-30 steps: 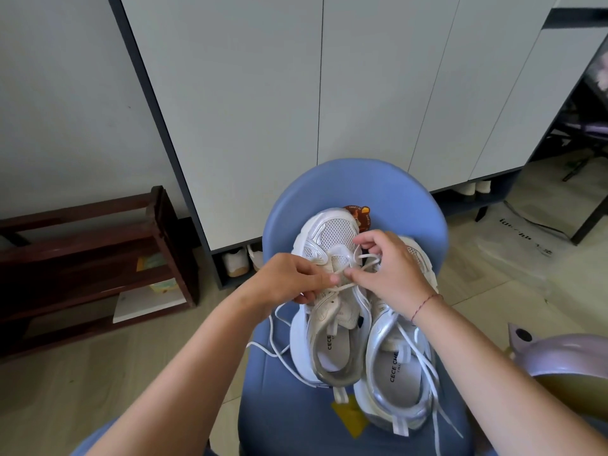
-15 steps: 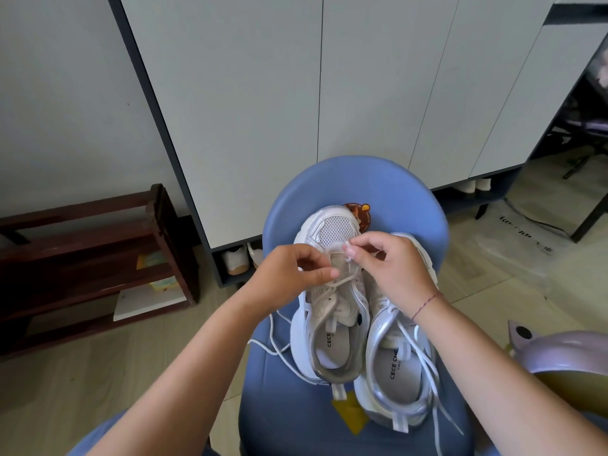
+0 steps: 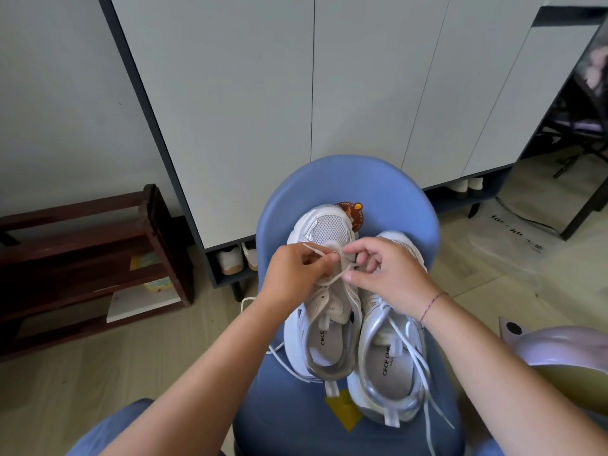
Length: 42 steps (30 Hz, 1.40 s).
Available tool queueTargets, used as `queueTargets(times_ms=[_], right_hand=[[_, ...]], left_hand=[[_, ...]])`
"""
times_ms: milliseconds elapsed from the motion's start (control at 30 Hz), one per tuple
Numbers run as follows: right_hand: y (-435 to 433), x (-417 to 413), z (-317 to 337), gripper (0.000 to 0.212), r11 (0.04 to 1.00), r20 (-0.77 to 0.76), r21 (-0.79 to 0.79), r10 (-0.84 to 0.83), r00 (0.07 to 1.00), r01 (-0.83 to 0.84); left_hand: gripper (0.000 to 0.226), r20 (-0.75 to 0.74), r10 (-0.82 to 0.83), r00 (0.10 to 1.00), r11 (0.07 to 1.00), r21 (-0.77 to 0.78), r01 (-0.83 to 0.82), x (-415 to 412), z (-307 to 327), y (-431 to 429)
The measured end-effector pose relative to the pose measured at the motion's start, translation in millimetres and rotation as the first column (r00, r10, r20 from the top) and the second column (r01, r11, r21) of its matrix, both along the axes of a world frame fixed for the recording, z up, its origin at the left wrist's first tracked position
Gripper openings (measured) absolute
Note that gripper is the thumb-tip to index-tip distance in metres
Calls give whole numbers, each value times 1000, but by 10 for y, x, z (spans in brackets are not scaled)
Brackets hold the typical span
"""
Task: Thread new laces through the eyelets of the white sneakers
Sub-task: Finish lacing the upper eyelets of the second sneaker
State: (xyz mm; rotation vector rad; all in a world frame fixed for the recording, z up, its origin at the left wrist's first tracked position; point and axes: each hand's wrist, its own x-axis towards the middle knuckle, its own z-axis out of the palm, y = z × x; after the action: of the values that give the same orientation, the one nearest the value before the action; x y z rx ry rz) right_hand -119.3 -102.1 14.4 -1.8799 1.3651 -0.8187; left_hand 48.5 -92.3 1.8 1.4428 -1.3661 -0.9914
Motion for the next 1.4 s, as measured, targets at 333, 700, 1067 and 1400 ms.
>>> queueTargets(times_ms=[333, 700, 1067, 1400], right_hand=[[49, 122, -104, 47, 993, -217, 16, -107, 970, 113], [75, 95, -95, 21, 965, -217, -81, -263, 940, 251], [92, 77, -90, 18, 961, -199, -78, -276, 940, 266], [106, 73, -81, 15, 972, -184, -65, -235, 955, 226]], left_hand=[[25, -88, 122, 989, 990, 83, -115, 126, -20, -67], [23, -267, 435, 860, 901, 131, -414, 683, 76, -154], [21, -373, 736, 565, 660, 209, -722, 1627, 179, 11], [50, 256, 296, 920, 953, -143, -267, 767, 132, -90]])
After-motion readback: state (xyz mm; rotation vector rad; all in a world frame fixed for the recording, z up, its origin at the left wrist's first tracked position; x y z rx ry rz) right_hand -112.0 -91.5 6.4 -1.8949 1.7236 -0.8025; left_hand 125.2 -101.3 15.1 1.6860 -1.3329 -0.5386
